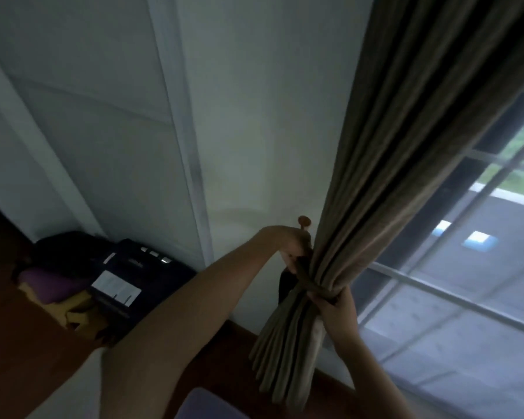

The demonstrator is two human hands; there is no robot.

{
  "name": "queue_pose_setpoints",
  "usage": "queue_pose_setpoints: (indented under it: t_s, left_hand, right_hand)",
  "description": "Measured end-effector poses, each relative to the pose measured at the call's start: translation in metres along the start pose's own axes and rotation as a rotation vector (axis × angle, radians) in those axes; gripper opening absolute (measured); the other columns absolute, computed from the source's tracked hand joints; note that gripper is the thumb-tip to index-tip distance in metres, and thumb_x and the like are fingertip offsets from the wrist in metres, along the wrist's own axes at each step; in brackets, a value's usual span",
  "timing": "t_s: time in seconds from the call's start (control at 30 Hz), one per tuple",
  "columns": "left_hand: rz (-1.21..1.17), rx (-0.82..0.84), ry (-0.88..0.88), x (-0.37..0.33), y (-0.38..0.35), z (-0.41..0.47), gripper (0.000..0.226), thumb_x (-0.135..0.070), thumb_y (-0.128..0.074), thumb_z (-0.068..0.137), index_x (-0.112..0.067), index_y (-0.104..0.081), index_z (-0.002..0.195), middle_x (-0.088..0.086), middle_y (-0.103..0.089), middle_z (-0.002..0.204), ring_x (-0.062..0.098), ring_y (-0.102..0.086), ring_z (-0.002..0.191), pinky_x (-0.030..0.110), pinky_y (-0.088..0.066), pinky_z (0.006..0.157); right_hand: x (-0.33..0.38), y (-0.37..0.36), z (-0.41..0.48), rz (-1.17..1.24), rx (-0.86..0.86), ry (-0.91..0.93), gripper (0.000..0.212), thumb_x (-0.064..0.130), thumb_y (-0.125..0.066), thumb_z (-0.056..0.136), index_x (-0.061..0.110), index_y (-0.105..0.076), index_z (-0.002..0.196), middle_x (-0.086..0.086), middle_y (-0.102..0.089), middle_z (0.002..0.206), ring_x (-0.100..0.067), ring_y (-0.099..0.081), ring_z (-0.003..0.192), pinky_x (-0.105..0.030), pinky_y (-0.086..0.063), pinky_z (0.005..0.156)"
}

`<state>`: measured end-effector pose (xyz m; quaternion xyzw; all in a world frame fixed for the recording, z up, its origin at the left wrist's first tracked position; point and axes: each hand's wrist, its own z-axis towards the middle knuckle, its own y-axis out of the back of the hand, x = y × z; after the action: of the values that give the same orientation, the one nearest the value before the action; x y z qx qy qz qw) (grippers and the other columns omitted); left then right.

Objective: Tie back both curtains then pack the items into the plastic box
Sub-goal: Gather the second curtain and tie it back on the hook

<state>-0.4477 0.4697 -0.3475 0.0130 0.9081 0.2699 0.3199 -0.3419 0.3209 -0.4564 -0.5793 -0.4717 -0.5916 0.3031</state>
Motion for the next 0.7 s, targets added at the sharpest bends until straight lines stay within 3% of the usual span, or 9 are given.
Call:
queue_pose_setpoints:
  t_s: [0.13, 0.23, 0.3, 0.4, 0.47, 0.53, 0.6, 0.7]
  left_hand:
    - [0.000, 0.016, -0.035, 0.006, -0.001, -0.007, 0.035, -0.009, -0.056, 0.094, -0.003, -0.053, 0.128, 0.016, -0.057, 0.127, 0.023, -0.062, 0.094, 0.034, -0.057, 0.082]
    - [0.097, -0.205, -0.143, 0.016, -0.002, -0.010, 0.030, -0.014, -0.053, 0.094, -0.009, -0.057, 0.123, 0.011, -0.061, 0.114, 0.020, -0.064, 0.080, 0.026, -0.056, 0.059]
    - [0.193, -0.406, -0.212, 0.015, -0.002, -0.013, 0.018, -0.014, -0.051, 0.091, -0.004, -0.063, 0.100, 0.011, -0.063, 0.098, 0.023, -0.063, 0.071, 0.029, -0.052, 0.055]
    - [0.143, -0.586, -0.287, 0.012, 0.005, -0.024, 0.019, -0.026, -0.068, 0.079, -0.007, -0.066, 0.081, 0.008, -0.069, 0.087, 0.025, -0.065, 0.082, 0.032, -0.050, 0.072]
    - [0.118, -0.554, -0.212, 0.018, 0.009, -0.031, 0.030, -0.048, -0.073, 0.068, -0.018, -0.067, 0.070, 0.000, -0.068, 0.082, 0.019, -0.061, 0.087, 0.034, -0.044, 0.087]
    - [0.235, -0.543, -0.099, 0.030, 0.005, -0.039, 0.048, -0.067, -0.065, 0.063, -0.020, -0.058, 0.057, 0.003, -0.062, 0.081, 0.021, -0.051, 0.097, 0.039, -0.034, 0.094]
    - [0.150, -0.568, -0.177, 0.047, -0.003, -0.045, 0.064, -0.073, -0.061, 0.061, -0.010, -0.069, 0.070, 0.012, -0.065, 0.091, 0.024, -0.055, 0.098, 0.035, -0.041, 0.090]
    - [-0.236, -0.547, -0.277, 0.067, -0.024, -0.057, 0.039, -0.047, -0.070, 0.080, -0.009, -0.073, 0.086, 0.004, -0.069, 0.085, 0.012, -0.062, 0.081, 0.022, -0.043, 0.073]
  right_hand:
    - [-0.002, -0.004, -0.004, -0.026, -0.006, 0.008, 0.049, 0.010, -0.069, 0.086, 0.027, -0.046, 0.126, 0.019, -0.057, 0.109, -0.009, -0.056, 0.104, -0.020, -0.045, 0.079]
    - [0.001, -0.008, -0.009, -0.075, -0.016, 0.027, 0.050, 0.010, -0.068, 0.087, 0.031, -0.041, 0.124, 0.025, -0.053, 0.105, -0.004, -0.054, 0.098, -0.012, -0.041, 0.074]
    - [0.005, -0.011, -0.014, -0.108, -0.039, 0.046, 0.056, 0.011, -0.066, 0.089, 0.028, -0.038, 0.133, 0.023, -0.052, 0.105, 0.000, -0.050, 0.093, -0.006, -0.037, 0.068]
    - [0.011, -0.011, -0.022, -0.133, -0.061, 0.061, 0.063, 0.011, -0.063, 0.092, 0.023, -0.031, 0.145, 0.014, -0.050, 0.111, -0.005, -0.046, 0.098, -0.010, -0.035, 0.066]
    - [0.014, -0.010, -0.025, -0.133, -0.055, 0.054, 0.064, 0.012, -0.061, 0.093, 0.022, -0.028, 0.147, 0.012, -0.049, 0.112, -0.006, -0.046, 0.099, -0.016, -0.036, 0.076]
    - [0.016, -0.010, -0.028, -0.133, -0.043, 0.038, 0.063, 0.012, -0.061, 0.093, 0.022, -0.028, 0.146, 0.011, -0.050, 0.112, -0.008, -0.048, 0.101, -0.022, -0.037, 0.081]
    - [0.015, -0.010, -0.028, -0.133, -0.041, 0.021, 0.060, 0.012, -0.061, 0.092, 0.023, -0.031, 0.144, 0.011, -0.051, 0.112, -0.012, -0.051, 0.105, -0.024, -0.039, 0.083]
    - [0.014, -0.015, -0.028, -0.127, -0.020, 0.012, 0.052, 0.014, -0.062, 0.092, 0.024, -0.037, 0.136, 0.011, -0.054, 0.112, -0.014, -0.054, 0.109, -0.025, -0.041, 0.085]
